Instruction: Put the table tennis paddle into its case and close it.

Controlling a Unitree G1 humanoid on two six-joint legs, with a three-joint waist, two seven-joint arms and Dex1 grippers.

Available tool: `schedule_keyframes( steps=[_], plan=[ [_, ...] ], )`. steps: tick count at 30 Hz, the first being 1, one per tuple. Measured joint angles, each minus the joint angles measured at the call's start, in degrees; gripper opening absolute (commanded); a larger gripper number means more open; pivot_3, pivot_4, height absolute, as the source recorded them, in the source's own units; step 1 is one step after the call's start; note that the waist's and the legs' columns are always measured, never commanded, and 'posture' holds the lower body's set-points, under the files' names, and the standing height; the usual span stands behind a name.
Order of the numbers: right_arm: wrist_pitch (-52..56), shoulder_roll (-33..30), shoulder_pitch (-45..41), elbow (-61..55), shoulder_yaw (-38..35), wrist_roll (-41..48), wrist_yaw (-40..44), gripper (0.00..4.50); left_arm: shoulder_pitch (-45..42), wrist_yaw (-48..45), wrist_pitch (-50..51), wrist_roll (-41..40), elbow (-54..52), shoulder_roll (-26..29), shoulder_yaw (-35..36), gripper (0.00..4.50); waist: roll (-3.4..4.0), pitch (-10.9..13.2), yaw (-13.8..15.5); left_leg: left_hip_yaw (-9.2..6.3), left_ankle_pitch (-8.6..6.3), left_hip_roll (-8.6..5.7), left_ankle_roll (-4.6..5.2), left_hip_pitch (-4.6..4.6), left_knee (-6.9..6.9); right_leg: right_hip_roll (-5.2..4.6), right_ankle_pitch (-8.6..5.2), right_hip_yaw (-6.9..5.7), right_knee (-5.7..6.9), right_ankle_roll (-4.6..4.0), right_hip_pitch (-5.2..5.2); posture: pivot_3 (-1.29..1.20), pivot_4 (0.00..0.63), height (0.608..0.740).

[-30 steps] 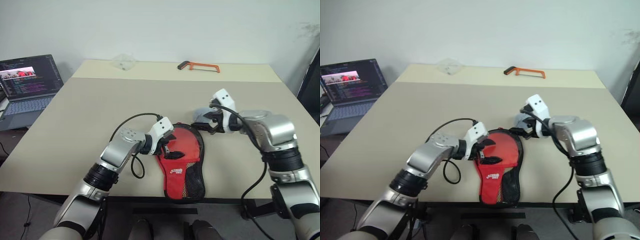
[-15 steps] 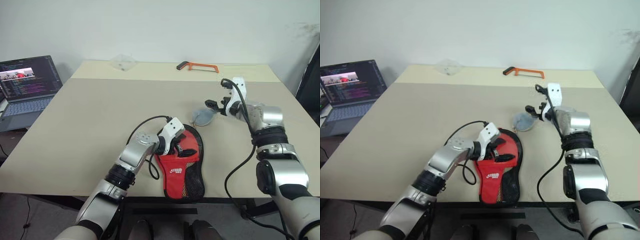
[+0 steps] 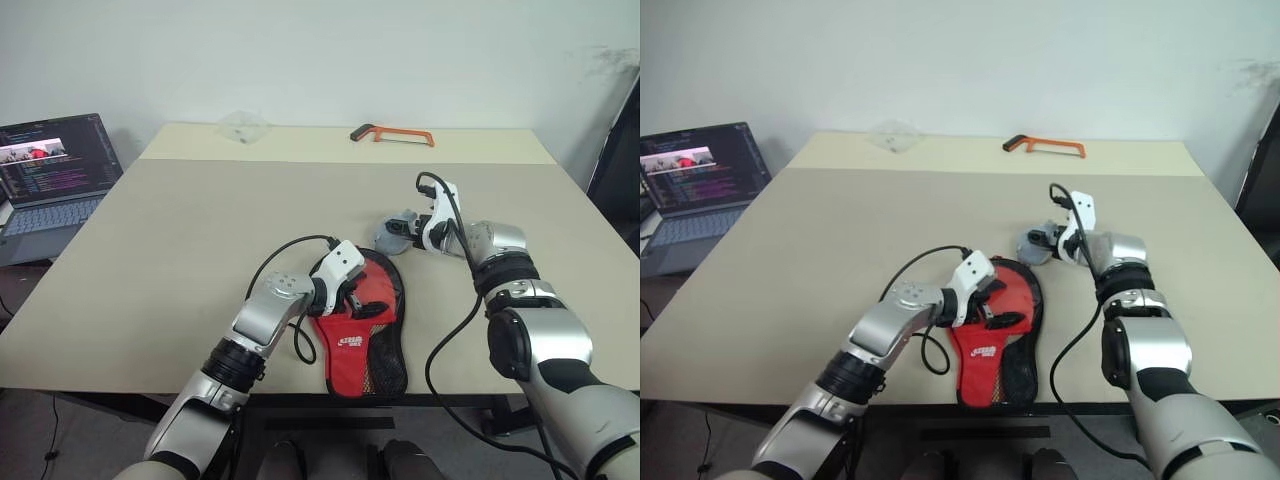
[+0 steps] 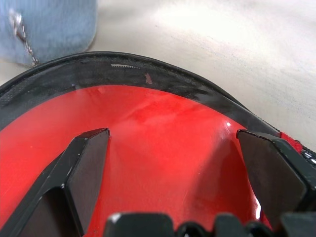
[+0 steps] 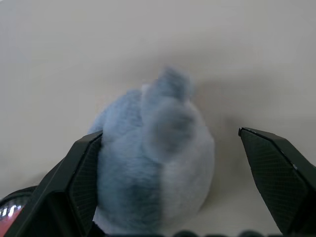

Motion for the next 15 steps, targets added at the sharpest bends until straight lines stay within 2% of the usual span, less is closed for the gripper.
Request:
schedule_keyframes(
  steps=[2, 7, 10, 15],
  plan=[
    [0.12, 0.36, 0.00, 0.00, -0.97, 0.81, -0.71, 3.59, 0.04, 0.14, 0.02, 0.04, -0.05, -0.05, -0.05, 4.50, 0.00, 0.00, 0.02, 0.00, 0.00, 0.00, 0.00, 0.01, 0.00, 0.00, 0.00, 0.00, 0.00, 0.00, 0.02, 0.00, 0.150, 0.740],
    [-0.32, 0.62, 0.29, -1.01, -1.77, 1.15, -1.27, 1.86, 0.02, 0.47, 0.03, 0.38, 0.15, -0.39, -0.18, 4.50, 0.00, 0.00, 0.04, 0.00, 0.00, 0.00, 0.00, 0.05, 0.00, 0.00, 0.00, 0.00, 0.00, 0.00, 0.05, 0.00, 0.150, 0.740],
    [-1.17, 0.34, 0.49, -2.20, -1.63, 0.93, -1.70, 0.96, -0.16, 0.83, 0.03, 0.69, 0.93, -1.26, -0.39, 4.50, 0.00, 0.00, 0.05, 0.00, 0.00, -0.01, 0.00, 0.06, 0.00, -0.01, 0.01, 0.01, -0.01, 0.02, 0.06, 0.00, 0.150, 0.740],
    [-3.50, -4.73, 1.77, -6.89, 5.12, -4.64, 0.73, 0.20, -0.42, 0.87, -0.20, 1.09, 1.66, -2.03, -0.88, 4.50, 0.00, -0.01, 0.48, 0.01, 0.00, -0.05, 0.00, 0.06, 0.00, -0.05, 0.00, 0.00, -0.08, 0.02, 0.08, 0.00, 0.150, 0.740]
  ],
)
